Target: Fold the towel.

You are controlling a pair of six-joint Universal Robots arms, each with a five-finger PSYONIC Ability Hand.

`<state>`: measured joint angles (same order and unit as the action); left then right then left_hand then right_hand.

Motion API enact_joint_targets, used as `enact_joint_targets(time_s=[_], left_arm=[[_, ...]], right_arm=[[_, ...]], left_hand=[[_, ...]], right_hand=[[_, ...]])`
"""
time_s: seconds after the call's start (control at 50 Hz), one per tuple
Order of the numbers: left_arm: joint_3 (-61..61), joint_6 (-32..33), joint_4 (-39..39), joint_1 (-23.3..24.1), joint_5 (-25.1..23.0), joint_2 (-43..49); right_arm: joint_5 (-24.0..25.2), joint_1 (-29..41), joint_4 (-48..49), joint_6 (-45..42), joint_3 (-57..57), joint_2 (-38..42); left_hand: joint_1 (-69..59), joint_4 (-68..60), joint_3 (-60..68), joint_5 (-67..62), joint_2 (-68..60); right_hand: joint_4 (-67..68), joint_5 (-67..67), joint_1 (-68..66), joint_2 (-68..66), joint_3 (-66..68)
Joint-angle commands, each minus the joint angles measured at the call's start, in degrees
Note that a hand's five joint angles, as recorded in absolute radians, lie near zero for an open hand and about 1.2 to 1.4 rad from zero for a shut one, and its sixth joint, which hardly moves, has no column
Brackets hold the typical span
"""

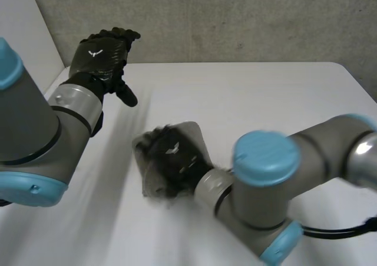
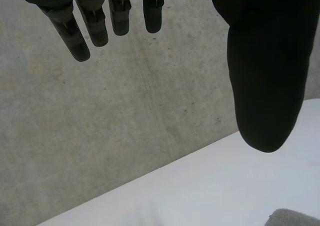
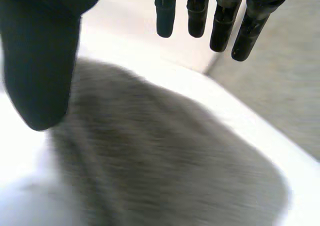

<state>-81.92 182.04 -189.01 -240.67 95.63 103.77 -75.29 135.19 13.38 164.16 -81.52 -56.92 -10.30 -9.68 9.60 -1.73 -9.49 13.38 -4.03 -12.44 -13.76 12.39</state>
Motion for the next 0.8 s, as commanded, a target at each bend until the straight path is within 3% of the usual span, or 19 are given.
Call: enact_joint_targets(time_s=[0.02, 0.16, 0.32, 0.42, 0.5, 0.68, 0.8], left_arm=[[1.67, -2.56, -1.19, 1.25, -0.62, 4.59], [2.11, -5.20, 3.11, 5.03, -1.15, 10.91], [2.90, -4.85, 11.55, 5.39, -0.80, 18.30], [3.17, -3.45, 12.44, 5.47, -0.80, 20.85], [2.99, -1.69, 12.26, 5.39, -0.71, 22.00], [3.52, 0.86, 12.35, 5.12, 0.43, 21.65], [5.97, 0.60, 12.18, 5.13, 1.22, 12.99]], right_arm=[[-1.61, -9.94, 0.15, 8.35, -6.37, -10.66], [-0.64, -14.43, -2.57, 13.82, -5.06, -9.71], [2.43, -14.35, -13.01, 13.73, 7.05, 3.37], [5.32, -13.82, -19.78, 13.29, 13.91, 10.40], [4.90, -13.29, -23.66, 10.92, 18.22, 14.02], [3.49, -13.29, -24.46, 8.10, 20.78, 13.06], [-1.59, -15.39, -22.62, 9.59, 18.50, 0.26]], left_hand=[[-0.76, -1.37, 1.46, 0.68, -1.57], [-3.28, -3.90, 3.98, -1.84, -4.09], [-1.26, -1.88, 1.96, 0.18, -2.07], [-1.26, -1.88, 1.97, 0.17, -2.07], [-1.60, -2.21, 2.30, -0.16, -2.41], [-1.60, -2.21, 2.30, -0.16, -2.41], [-2.44, -3.05, 3.14, -1.00, -3.24]], right_hand=[[-3.38, 4.03, 2.44, 3.76, -2.39], [-3.38, 4.03, 2.44, 3.76, -2.39], [-3.38, 4.03, 2.44, 3.76, -2.39], [-3.38, 4.03, 2.44, 3.76, -2.39], [-3.38, 4.03, 2.44, 3.76, -2.39], [-3.38, 4.03, 2.44, 3.76, -2.39], [-3.38, 4.03, 2.44, 3.76, -2.39]])
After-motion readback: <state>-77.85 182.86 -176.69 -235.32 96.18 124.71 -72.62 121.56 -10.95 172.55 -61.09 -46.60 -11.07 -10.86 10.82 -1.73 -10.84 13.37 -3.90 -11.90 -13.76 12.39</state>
